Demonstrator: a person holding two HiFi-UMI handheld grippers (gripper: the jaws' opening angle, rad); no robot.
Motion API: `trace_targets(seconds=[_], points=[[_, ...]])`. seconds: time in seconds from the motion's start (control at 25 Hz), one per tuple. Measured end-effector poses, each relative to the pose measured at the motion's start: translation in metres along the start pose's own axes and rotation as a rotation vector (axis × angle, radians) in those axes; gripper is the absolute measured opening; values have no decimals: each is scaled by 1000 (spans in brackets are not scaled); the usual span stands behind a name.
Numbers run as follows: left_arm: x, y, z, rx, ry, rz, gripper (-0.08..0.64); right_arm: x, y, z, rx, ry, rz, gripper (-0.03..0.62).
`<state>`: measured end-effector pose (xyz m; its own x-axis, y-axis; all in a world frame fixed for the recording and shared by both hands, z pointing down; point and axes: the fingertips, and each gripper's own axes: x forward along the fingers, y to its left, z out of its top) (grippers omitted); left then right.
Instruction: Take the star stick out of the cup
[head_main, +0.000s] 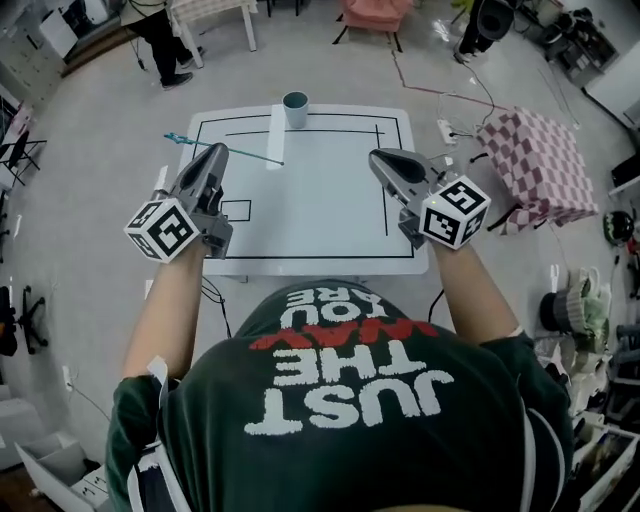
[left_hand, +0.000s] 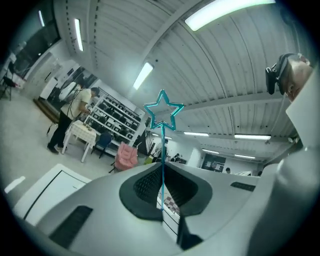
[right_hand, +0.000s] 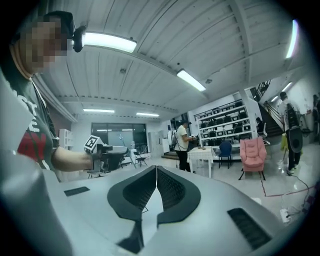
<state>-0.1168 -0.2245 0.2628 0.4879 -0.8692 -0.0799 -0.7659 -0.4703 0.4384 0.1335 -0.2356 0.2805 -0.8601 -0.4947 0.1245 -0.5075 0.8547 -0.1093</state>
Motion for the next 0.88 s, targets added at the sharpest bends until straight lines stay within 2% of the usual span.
trace_targets(seconds=[0.2, 0.48, 0.72, 0.88], points=[[-12, 48, -52, -133, 59, 16, 20, 19, 8, -48, 40, 64, -35, 34], [-34, 94, -133, -340, 135, 35, 20, 43, 19, -120, 107, 186, -69, 34], [-57, 122, -199, -539, 208, 62, 20, 61, 31, -181, 143, 302, -48, 34], [-74, 134, -224, -612, 222, 92, 20, 64, 41, -214, 187, 349, -38, 34]])
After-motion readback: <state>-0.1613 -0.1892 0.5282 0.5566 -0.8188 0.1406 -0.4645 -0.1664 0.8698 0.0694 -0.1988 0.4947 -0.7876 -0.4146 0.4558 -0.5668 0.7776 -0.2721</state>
